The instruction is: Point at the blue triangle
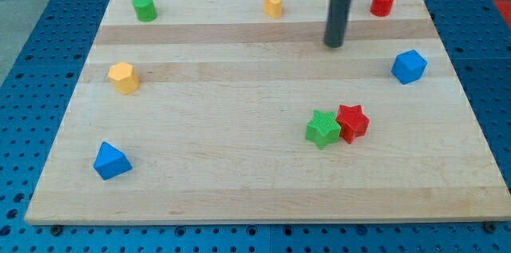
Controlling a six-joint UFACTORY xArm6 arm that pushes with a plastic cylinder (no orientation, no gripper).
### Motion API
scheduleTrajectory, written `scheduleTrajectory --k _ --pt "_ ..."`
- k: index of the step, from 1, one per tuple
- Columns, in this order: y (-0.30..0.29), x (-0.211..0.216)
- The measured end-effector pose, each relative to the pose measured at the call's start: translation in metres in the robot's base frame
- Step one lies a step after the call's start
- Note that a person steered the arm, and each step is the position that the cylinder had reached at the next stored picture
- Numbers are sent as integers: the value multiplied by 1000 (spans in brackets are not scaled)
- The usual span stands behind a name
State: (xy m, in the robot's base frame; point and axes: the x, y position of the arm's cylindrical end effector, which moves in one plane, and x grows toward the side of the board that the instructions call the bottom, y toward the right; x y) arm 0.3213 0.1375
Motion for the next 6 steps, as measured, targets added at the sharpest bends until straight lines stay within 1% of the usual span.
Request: scheduleTrajectory --k 1,2,3,4,5,6 --pt "49 -11" --pt "90 -35" --pt "117 -67" --pt "125 -104" --pt "115 -124" --pt "97 -122"
